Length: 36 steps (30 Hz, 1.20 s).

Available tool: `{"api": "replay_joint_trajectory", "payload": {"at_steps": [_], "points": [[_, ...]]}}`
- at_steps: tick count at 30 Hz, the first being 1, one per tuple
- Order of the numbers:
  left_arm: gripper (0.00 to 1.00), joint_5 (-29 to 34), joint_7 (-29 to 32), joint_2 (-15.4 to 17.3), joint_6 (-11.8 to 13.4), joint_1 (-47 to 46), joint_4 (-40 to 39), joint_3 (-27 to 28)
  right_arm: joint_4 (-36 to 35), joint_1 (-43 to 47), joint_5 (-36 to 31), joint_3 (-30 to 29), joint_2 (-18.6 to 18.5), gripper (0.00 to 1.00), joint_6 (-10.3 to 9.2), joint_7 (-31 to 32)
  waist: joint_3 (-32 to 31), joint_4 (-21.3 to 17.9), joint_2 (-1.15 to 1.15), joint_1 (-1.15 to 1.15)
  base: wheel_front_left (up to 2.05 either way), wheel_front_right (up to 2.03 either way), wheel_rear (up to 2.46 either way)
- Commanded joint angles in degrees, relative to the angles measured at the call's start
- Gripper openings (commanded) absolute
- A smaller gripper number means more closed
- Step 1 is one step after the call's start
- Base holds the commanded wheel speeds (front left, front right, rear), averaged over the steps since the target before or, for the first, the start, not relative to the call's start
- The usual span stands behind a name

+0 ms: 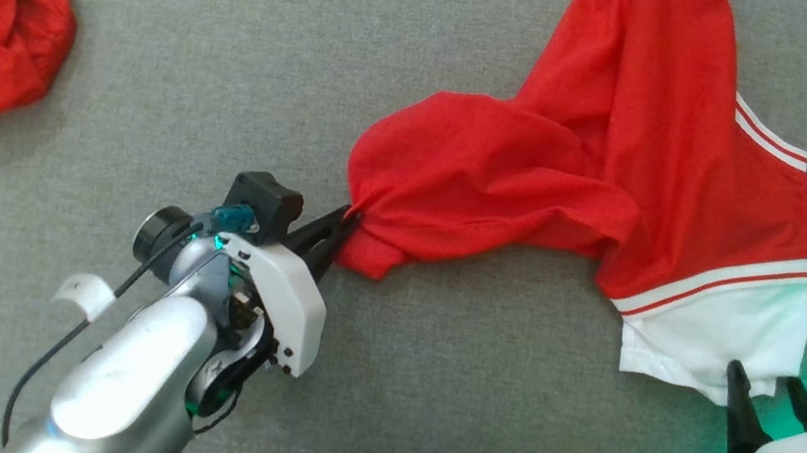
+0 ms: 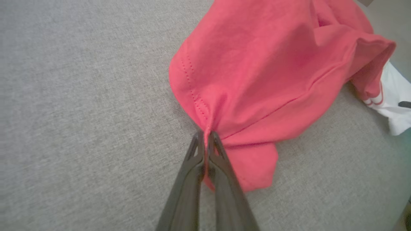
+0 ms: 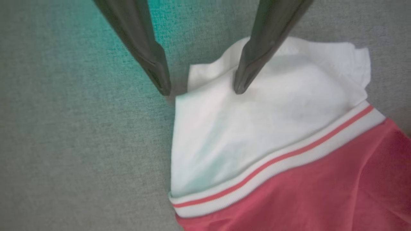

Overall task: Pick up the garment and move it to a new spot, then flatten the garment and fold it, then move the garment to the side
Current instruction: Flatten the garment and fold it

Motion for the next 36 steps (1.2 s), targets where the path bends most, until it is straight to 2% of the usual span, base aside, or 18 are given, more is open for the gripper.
{"api": "replay_joint_trajectory", "payload": {"at_steps": [1, 4, 6, 7, 15, 19, 24, 31, 36], "points": [[0.00, 0.45, -0.79, 1.35, 0.32, -0.38, -2.20, 1.63, -1.42, 0.12, 1.03, 1.24, -0.38, 1.00, -0.04, 0.68, 0.03, -0.03, 0.00, 0.00, 0.00, 0.00, 0.00], [0.00, 0.38, -0.93, 1.78, 0.55, -0.42, -2.70, 1.83, -1.44, 0.05, 1.74, 1.33, -0.38, 0.98, -0.04, 1.12, 0.17, -0.08, 0.00, 0.00, 0.00, 0.00, 0.00], [0.00, 0.36, -1.17, 2.11, 0.79, -0.46, -3.07, 2.07, -1.39, -0.18, 2.34, 1.33, -0.38, 0.36, -0.04, 1.06, 0.31, -0.16, 0.00, 0.00, 0.00, 0.00, 0.00], [0.00, 0.35, -1.48, 2.28, 0.93, -0.48, -3.26, 2.25, -1.12, -0.31, 3.11, 1.22, -0.38, 0.00, -0.04, 1.16, 0.33, -0.19, 0.00, 0.00, 0.00, 0.00, 0.00], [0.00, 0.89, -7.73, 3.87, 2.76, -0.13, -6.76, 4.90, -7.27, -1.60, 3.25, 0.16, -0.38, 0.00, -0.04, -5.16, -1.43, -0.47, 0.00, 0.00, 0.00, 0.00, 0.00], [0.00, 1.41, -11.11, 5.75, 4.18, 0.64, -11.27, 7.03, -14.13, -3.14, 2.20, 0.27, -0.38, 0.00, -0.04, -8.24, -3.56, -0.78, 0.00, 0.00, 0.00, 0.00, 0.00], [0.00, 2.38, -13.20, 8.77, 6.06, 0.48, -18.67, 10.12, -20.86, -6.76, 1.37, -0.18, -1.54, 0.00, -0.04, -8.75, -6.44, -0.77, 0.00, 0.00, 0.00, 0.00, 0.00], [0.00, 3.27, -11.79, 13.40, 7.56, -4.09, -28.25, 15.16, -25.09, -17.96, 3.38, -2.35, -6.08, 0.00, -0.04, -7.43, -9.90, -0.01, 0.00, 0.00, 0.00, 0.00, 0.00], [0.00, 3.51, -8.61, 15.44, 7.25, -10.08, -32.31, 17.04, -24.95, -27.30, 5.77, -2.89, -9.33, 0.00, -0.04, -5.28, -12.04, 0.75, 0.00, 0.00, 0.00, 0.00, 0.00]]}}
